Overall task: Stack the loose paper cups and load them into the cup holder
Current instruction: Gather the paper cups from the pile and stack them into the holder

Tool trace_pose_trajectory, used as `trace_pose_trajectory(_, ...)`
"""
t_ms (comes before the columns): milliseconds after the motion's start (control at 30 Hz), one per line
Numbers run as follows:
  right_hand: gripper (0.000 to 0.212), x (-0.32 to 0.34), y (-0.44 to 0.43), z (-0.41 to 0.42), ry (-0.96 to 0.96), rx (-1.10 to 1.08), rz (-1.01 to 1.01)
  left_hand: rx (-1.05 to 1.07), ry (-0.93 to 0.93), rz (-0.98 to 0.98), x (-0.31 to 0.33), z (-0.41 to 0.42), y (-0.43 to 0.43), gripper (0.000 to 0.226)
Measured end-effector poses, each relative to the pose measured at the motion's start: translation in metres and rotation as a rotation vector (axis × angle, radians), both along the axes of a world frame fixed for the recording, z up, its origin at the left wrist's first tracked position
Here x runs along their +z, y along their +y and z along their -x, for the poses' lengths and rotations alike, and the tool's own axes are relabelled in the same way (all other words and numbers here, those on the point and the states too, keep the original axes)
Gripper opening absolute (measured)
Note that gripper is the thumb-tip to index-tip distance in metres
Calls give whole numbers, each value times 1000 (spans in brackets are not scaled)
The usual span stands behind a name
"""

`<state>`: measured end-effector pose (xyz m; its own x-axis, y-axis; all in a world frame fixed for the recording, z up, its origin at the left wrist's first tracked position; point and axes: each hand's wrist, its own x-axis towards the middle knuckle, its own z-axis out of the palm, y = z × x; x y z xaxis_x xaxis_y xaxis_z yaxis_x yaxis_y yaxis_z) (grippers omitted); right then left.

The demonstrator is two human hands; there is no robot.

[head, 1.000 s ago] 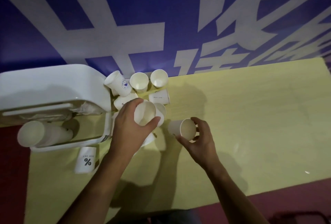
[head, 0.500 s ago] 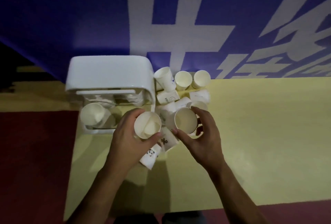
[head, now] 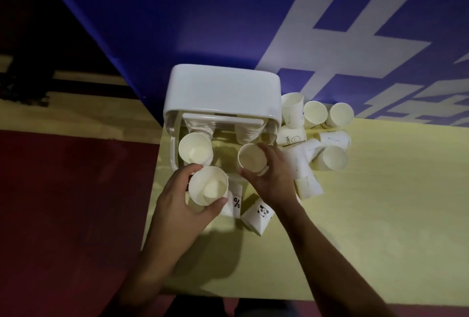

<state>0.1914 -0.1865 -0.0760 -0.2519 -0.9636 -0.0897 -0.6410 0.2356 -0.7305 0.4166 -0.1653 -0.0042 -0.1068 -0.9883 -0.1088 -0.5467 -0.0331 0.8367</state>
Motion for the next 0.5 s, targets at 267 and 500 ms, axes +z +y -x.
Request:
trace_pose_trajectory(267,90,-29,-9,-3,157,27,-119,-14,-7,5,-4,14,-2,70)
trace_pose_trajectory(500,39,-1,30,9,-22,-173,56,-55,-13,51,-1,60,-31,78)
